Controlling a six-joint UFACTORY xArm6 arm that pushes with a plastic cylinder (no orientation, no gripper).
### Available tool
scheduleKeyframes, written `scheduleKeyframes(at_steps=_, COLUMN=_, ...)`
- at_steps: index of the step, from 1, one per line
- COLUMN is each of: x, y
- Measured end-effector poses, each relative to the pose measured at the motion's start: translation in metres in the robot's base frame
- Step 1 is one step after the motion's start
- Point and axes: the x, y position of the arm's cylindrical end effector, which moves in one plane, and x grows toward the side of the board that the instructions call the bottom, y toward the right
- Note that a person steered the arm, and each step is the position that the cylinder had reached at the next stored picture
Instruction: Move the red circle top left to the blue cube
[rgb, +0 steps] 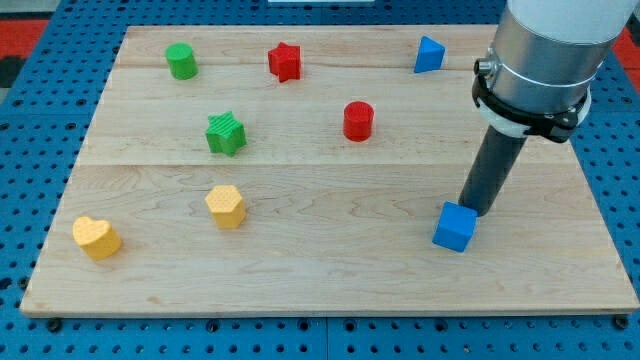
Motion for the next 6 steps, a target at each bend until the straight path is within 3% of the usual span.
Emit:
scheduleKeyframes(at_steps=2, x=-0.122, y=-0.028)
scheduleKeyframes(at_steps=3, x=-0.152, y=-0.101)
scheduleKeyframes(at_steps=4, x=-0.139, y=-0.155)
scheduleKeyframes(at_steps=6, x=-0.066, y=-0.084)
